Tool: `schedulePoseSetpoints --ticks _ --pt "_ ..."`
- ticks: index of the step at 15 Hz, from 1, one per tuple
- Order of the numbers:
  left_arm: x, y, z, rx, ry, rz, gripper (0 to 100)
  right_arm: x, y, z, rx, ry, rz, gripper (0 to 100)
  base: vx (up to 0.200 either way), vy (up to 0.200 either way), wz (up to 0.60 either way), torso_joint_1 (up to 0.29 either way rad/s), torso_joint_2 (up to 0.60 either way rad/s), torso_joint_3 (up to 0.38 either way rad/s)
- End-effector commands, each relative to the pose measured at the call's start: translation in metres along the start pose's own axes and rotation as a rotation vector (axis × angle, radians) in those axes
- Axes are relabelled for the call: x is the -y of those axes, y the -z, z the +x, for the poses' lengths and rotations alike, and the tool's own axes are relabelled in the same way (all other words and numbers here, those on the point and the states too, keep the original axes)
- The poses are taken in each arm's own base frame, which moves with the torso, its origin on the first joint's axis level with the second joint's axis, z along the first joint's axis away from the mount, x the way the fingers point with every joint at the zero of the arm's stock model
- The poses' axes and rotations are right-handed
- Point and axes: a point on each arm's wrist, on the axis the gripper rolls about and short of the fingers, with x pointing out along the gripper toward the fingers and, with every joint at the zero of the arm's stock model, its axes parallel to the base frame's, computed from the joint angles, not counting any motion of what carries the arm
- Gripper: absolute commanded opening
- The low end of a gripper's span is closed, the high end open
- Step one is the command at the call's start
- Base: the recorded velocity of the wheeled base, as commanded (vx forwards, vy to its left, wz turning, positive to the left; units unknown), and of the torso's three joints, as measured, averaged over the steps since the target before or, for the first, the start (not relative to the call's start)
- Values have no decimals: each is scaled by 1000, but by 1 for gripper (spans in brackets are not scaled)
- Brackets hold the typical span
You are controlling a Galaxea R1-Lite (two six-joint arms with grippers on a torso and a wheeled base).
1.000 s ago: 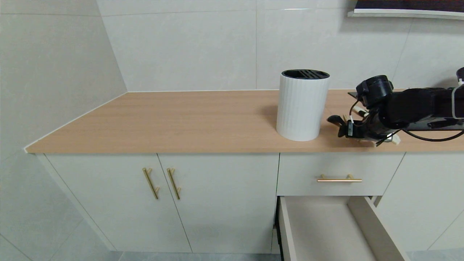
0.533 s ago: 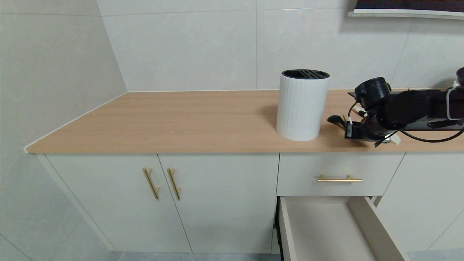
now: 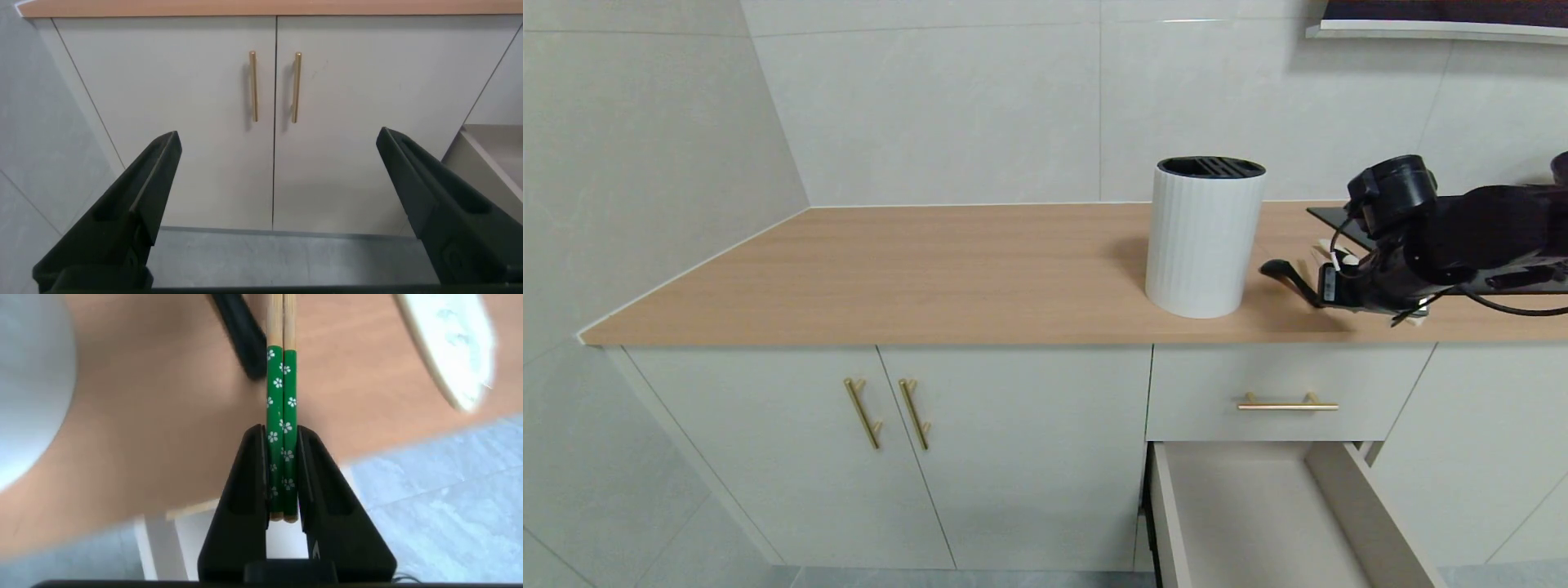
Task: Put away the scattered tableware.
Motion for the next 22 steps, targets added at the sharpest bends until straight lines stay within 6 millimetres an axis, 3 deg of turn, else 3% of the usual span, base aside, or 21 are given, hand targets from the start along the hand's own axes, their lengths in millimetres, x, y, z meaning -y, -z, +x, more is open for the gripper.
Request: schedulePoseSetpoints --ticks 1,2,3,4,8,13,16,22 --pt "0 0 0 0 -1 0 100 23 8 -66 18 -103 14 0 0 0 0 0 0 0" --pt "0 0 0 0 -1 0 100 29 13 -81 15 -144 9 0 0 0 0 0 0 0" --pt "0 0 0 0 -1 0 100 44 26 -115 15 -247 12 0 0 0 0 0 0 0" --pt "0 0 0 0 -1 0 100 53 37 -134 7 -289 5 0 0 0 0 0 0 0" --pt "0 0 0 0 -1 0 100 83 82 -180 0 -386 -142 0 0 0 0 0 0 0" --pt "0 0 0 0 -1 0 100 89 102 -192 -29 -552 -197 0 0 0 0 0 0 0" --pt "0 0 0 0 -1 0 100 89 115 -183 -56 -560 -307 0 0 0 0 0 0 0" --pt "0 0 0 0 -1 0 100 78 125 -178 -109 -617 -362 0 0 0 0 -118 293 179"
